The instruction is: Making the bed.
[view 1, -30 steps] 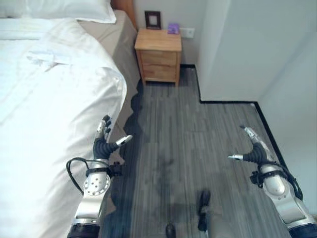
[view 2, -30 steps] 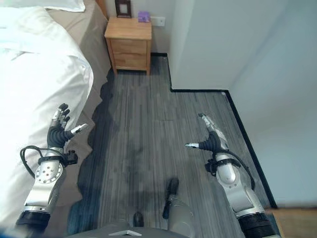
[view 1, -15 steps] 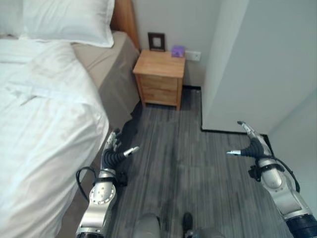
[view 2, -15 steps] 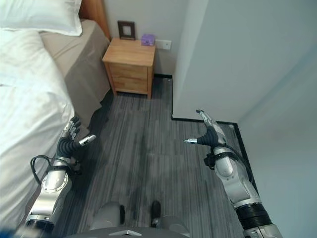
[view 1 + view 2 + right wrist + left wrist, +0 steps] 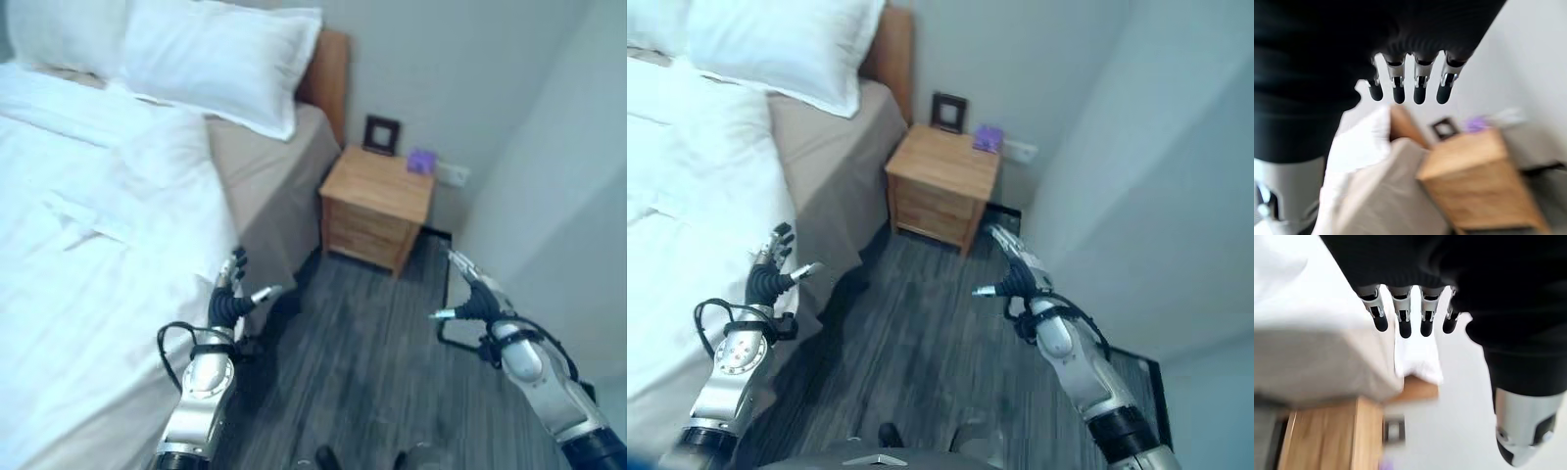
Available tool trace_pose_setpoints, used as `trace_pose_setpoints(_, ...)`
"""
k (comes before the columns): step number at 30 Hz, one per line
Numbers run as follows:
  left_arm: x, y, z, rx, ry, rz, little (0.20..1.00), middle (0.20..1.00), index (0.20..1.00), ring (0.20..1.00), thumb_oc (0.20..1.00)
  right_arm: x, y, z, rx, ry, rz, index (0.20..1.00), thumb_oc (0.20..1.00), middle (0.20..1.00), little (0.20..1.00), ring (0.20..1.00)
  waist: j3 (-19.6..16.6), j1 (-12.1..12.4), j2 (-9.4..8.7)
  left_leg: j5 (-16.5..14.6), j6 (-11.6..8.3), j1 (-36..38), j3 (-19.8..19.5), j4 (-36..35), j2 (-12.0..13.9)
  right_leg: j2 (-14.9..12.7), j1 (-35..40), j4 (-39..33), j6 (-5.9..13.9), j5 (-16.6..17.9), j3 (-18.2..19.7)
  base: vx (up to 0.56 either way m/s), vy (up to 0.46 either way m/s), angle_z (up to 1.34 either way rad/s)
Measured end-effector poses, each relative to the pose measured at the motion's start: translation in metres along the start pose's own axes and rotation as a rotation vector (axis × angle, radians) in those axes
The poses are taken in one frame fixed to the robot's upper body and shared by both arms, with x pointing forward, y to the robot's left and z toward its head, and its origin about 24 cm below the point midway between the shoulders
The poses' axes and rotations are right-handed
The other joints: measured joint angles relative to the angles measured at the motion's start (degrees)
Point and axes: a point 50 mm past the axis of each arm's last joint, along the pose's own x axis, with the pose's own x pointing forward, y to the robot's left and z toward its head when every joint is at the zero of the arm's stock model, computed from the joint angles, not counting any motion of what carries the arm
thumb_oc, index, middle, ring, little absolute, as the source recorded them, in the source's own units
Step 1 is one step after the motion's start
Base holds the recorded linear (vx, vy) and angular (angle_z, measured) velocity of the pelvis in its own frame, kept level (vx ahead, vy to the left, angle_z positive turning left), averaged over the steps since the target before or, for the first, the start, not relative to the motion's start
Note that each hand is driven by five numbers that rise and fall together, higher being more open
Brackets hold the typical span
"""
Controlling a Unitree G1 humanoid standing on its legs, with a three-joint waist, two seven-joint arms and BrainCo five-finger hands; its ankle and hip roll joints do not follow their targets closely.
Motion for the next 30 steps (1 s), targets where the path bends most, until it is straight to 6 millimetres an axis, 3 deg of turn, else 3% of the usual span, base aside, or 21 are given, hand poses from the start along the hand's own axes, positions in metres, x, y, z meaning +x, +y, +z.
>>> trace_pose_setpoints(1, 0.004, 0.005, 0.005, -0.007, -0.024, 0.033, 1.0, 1.0, 1.0, 1.0, 1.0, 0.0, -0.001, -0.002, 0.0, 0.006, -0.005, 1.0, 1.0, 1.0, 1.0, 1.0, 0.5, 0.6, 1.53, -0.2, -0.74, 1.0, -5.8, 0.3, 1.7, 1.8, -2.2, -13.1, -2.82, 0.7, -0.5, 0.33, -0.274, 2.03)
trace_pose_setpoints(2, 0.005, 0.008, 0.005, -0.005, -0.025, 0.047, 1.0, 1.0, 1.0, 1.0, 1.0, -0.001, -0.001, -0.003, -0.002, 0.011, -0.001, 1.0, 1.0, 1.0, 1.0, 1.0, 0.7, 0.8, 1.71, -0.1, -0.8, 1.4, -6.6, 0.6, 1.9, 2.2, -2.9, -17.5, -3.33, 2.3, 0.0, 0.2, -0.189, 1.86)
trace_pose_setpoints(3, 0.002, 0.015, 0.003, -0.004, -0.02, 0.076, 1.0, 1.0, 1.0, 1.0, 1.0, -0.002, -0.001, -0.004, -0.007, 0.016, 0.002, 1.0, 1.0, 1.0, 1.0, 1.0, 0.5, 0.7, 2.34, -0.7, -3.54, 2.1, -10.8, 0.7, 3.4, 5.5, -2.8, -29.2, -4.25, 5.1, 3.5, 0.24, -0.211, 1.65)
trace_pose_setpoints(6, -0.003, 0.029, -0.001, 0.012, -0.002, 0.128, 1.0, 1.0, 1.0, 1.0, 1.0, 0.002, -0.006, -0.003, -0.009, 0.006, -0.019, 1.0, 1.0, 1.0, 1.0, 1.0, 0.1, 1.5, 0.7, -3.5, -8.53, 3.0, -14.1, 1.7, 5.2, 10.5, -1.2, -49.2, -6.02, 14.3, 10.1, 0.22, -0.179, 1.47)
trace_pose_setpoints(7, -0.004, 0.033, -0.005, 0.016, 0.011, 0.142, 1.0, 1.0, 1.0, 1.0, 1.0, 0.0, -0.005, -0.005, -0.008, 0.015, -0.016, 1.0, 1.0, 1.0, 1.0, 1.0, -0.5, 1.4, -0.88, -4.2, -9.59, 3.1, -16.8, 2.2, 5.3, 11.8, 0.1, -54.7, -5.47, 15.9, 15.9, 0.24, -0.161, 2.33)
trace_pose_setpoints(8, -0.007, 0.041, -0.007, 0.053, 0.027, 0.136, 1.0, 1.0, 1.0, 1.0, 1.0, -0.007, -0.002, -0.008, -0.001, 0.037, -0.007, 1.0, 1.0, 1.0, 1.0, 1.0, -1.6, 0.9, -6.09, -6.3, -12.78, 3.9, -18.8, 3.8, 2.6, 9.4, 3.5, -54.1, -8.83, 21.0, 19.9, 0.28, -0.169, 2.21)
trace_pose_setpoints(9, -0.011, 0.037, -0.015, 0.031, 0.056, 0.142, 1.0, 1.0, 1.0, 1.0, 1.0, -0.007, -0.004, -0.015, -0.011, 0.067, -0.01, 1.0, 1.0, 1.0, 1.0, 1.0, -1.6, 2.0, -4.48, -8.6, -14.27, 4.4, -17.1, 4.2, 5.1, 11.1, 4.0, -52.2, -5.57, 23.1, 19.7, 0.34, -0.229, 1.74)
trace_pose_setpoints(10, -0.018, 0.038, -0.02, 0.031, 0.079, 0.143, 1.0, 1.0, 1.0, 1.0, 1.0, -0.004, -0.006, -0.018, 0.003, 0.088, -0.031, 1.0, 1.0, 1.0, 1.0, 1.0, -1.9, 3.2, -3.94, -9.0, -13.95, 3.1, -17.3, 4.6, 5.9, 11.9, 4.2, -52.8, -7.27, 23.0, 21.3, 0.23, -0.175, 0.78)
trace_pose_setpoints(11, -0.02, 0.042, -0.021, 0.031, 0.088, 0.146, 1.0, 1.0, 1.0, 1.0, 1.0, 0.0, -0.009, -0.017, 0.004, 0.082, -0.048, 1.0, 1.0, 1.0, 1.0, 1.0, -1.3, 3.8, -3.9, -8.7, -13.65, 1.8, -17.1, 4.2, 5.8, 11.8, 5.1, -53.6, -6.6, 22.7, 21.2, 0.19, -0.191, 0.72)
trace_pose_setpoints(13, -0.022, 0.048, -0.024, 0.026, 0.104, 0.171, 1.0, 1.0, 1.0, 1.0, 1.0, 0.011, -0.017, -0.014, -0.005, 0.069, -0.069, 1.0, 1.0, 1.0, 1.0, 1.0, -0.4, 4.9, -2.84, -3.9, -12.2, 0.5, -19.1, -0.7, 6.7, 13.5, 5.4, -53.0, -6.35, 22.5, 22.0, 0.24, -0.255, 0.61)
trace_pose_setpoints(15, -0.017, 0.047, -0.022, 0.03, 0.096, 0.17, 1.0, 1.0, 1.0, 1.0, 1.0, 0.012, -0.021, -0.014, -0.006, 0.066, -0.085, 1.0, 1.0, 1.0, 1.0, 1.0, 0.2, 3.9, -2.44, -1.5, -12.65, 1.4, -21.8, -1.4, 8.1, 13.7, 7.4, -52.6, -6.27, 22.0, 21.9, 0.17, -0.161, 0.83)
trace_pose_setpoints(17, -0.011, 0.043, -0.017, 0.022, 0.069, 0.16, 1.0, 1.0, 1.0, 1.0, 1.0, 0.011, -0.024, -0.015, -0.005, 0.072, -0.096, 1.0, 1.0, 1.0, 1.0, 1.0, 0.4, 2.5, -2.48, -1.3, -12.54, 1.7, -25.1, -1.5, 8.2, 13.8, 9.2, -52.8, -5.48, 21.1, 22.0, 0.18, -0.177, 0.86)
trace_pose_setpoints(19, -0.01, 0.048, -0.019, 0.016, 0.071, 0.19, 1.0, 1.0, 1.0, 1.0, 1.0, 0.018, -0.023, -0.01, 0.024, 0.052, -0.098, 1.0, 1.0, 1.0, 1.0, 1.0, 0.6, 2.4, -2.71, -1.5, -13.49, 2.2, -25.8, -1.9, 8.8, 13.5, 10.5, -54.1, -4.17, 19.2, 21.3, 0.33, -0.286, 0.32)
trace_pose_setpoints(21, -0.016, 0.055, -0.021, 0.021, 0.082, 0.221, 1.0, 1.0, 1.0, 1.0, 1.0, 0.026, -0.024, -0.002, 0.028, 0.02, -0.09, 1.0, 1.0, 1.0, 1.0, 1.0, 0.7, 2.4, -2.35, -1.7, -14.6, 2.6, -26.3, -2.6, 9.8, 14.5, 10.7, -54.3, -4.16, 19.1, 20.9, 0.23, -0.219, -0.01)
trace_pose_setpoints(23, -0.021, 0.064, -0.023, 0.032, 0.093, 0.252, 1.0, 1.0, 1.0, 1.0, 1.0, 0.036, -0.027, 0.013, 0.033, -0.051, -0.096, 1.0, 1.0, 1.0, 1.0, 1.0, 0.9, 3.4, -2.1, -1.4, -14.92, 2.5, -25.4, -2.0, 10.5, 15.2, 10.4, -54.2, -4.61, 19.2, 21.9, -0.03, -0.136, 0.04)
trace_pose_setpoints(25, 0.005, 0.049, -0.01, -0.061, 0.032, 0.227, 1.0, 1.0, 1.0, 1.0, 1.0, 0.04, -0.038, 0.016, 0.018, -0.069, -0.117, 1.0, 1.0, 1.0, 1.0, 1.0, 2.2, 3.2, -4.35, 0.4, -15.15, -11.0, -22.6, 13.5, 7.8, 11.3, 10.5, -54.0, -4.87, 19.2, 14.7, -0.06, -0.104, 1.53)
trace_pose_setpoints(26, 0.012, 0.041, -0.004, -0.091, 0.003, 0.207, 1.0, 1.0, 1.0, 1.0, 1.0, 0.043, -0.043, 0.017, -0.01, -0.081, -0.11, 1.0, 1.0, 1.0, 1.0, 1.0, 2.1, 2.8, -4.57, 0.6, -14.81, -13.6, -18.7, 16.0, 7.9, 10.5, 10.1, -54.1, -5.9, 18.7, 12.0, 0.04, -0.03, 1.98)
trace_pose_setpoints(27, 0.015, 0.041, 0.002, -0.092, -0.027, 0.202, 1.0, 1.0, 1.0, 1.0, 1.0, 0.054, -0.051, 0.026, -0.033, -0.122, -0.126, 1.0, 1.0, 1.0, 1.0, 1.0, 2.3, 2.7, -3.31, 0.7, -14.0, -16.0, -7.4, 15.5, 10.7, 10.5, 9.9, -54.4, -7.08, 18.4, 8.5, 0.2, 0.075, 1.66)
trace_pose_setpoints(28, 0.016, 0.045, 0.002, -0.082, -0.024, 0.227, 1.0, 1.0, 1.0, 1.0, 1.0, 0.063, -0.059, 0.029, -0.045, -0.126, -0.161, 1.0, 1.0, 1.0, 1.0, 1.0, 2.8, 4.1, -2.23, 1.9, -12.46, -16.6, -0.8, 9.7, 10.8, 10.3, 9.2, -54.3, -7.08, 18.2, 6.7, 0.25, 0.152, 1.15)
trace_pose_setpoints(30, 0.015, 0.053, -0.002, -0.052, 0.006, 0.231, 1.0, 1.0, 1.0, 1.0, 1.0, 0.064, -0.06, 0.024, -0.052, -0.097, -0.161, 1.0, 1.0, 1.0, 1.0, 1.0, 2.9, 3.9, -2.24, 4.1, -11.2, -14.8, 2.2, 5.9, 10.2, 9.3, 9.3, -54.3, -6.83, 18.3, 5.2, 0.22, 0.168, 0.66)
